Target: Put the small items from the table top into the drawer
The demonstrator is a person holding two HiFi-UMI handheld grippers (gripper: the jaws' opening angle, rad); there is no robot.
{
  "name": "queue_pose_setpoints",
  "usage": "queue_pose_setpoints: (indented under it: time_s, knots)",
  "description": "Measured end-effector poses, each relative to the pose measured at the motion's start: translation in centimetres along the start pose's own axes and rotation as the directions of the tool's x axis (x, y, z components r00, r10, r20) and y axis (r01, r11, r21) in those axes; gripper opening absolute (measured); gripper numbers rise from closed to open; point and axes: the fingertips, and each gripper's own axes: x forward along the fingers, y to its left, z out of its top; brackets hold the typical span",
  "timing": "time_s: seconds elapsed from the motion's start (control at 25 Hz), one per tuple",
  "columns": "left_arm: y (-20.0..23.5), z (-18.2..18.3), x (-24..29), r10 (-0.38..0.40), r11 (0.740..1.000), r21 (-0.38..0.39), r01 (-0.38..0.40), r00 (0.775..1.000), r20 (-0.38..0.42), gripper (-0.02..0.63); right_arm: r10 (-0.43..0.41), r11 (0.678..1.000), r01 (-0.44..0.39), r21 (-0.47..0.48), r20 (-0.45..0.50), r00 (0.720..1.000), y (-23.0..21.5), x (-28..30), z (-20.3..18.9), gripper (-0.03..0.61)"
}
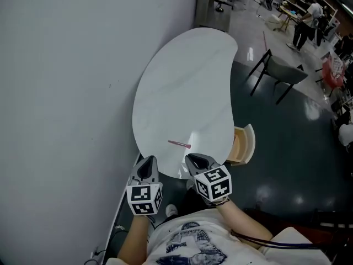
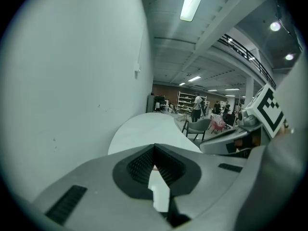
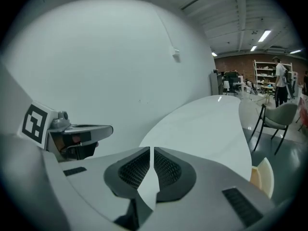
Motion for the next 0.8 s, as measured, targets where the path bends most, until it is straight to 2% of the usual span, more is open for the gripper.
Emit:
queue_pose_setpoints:
  time_s: [0.28,0.64,0.8]
  knots:
    - [1.2,-0.3,4.5,0.072,0.996,-0.048,-0.073,0.997,-0.023,0.020,0.078,0.995,-0.082,-0.049,-0.076,0.994,-3.0,4.3,0.4,0.038]
    - [1.6,-1.2,8.2,0.145,0.982,-0.114,-0.150,0.988,-0.056,0.020,0.161,0.975,-0.185,-0.122,-0.189,0.969,-5.5,7.5,0.1,0.042]
    - [1.9,-1.7,8.9,0.176,0.973,-0.138,-0.183,0.982,-0.064,0.020,0.206,0.957,-0.247,-0.153,-0.243,0.948,-5.5,8.8,-0.6,0.094]
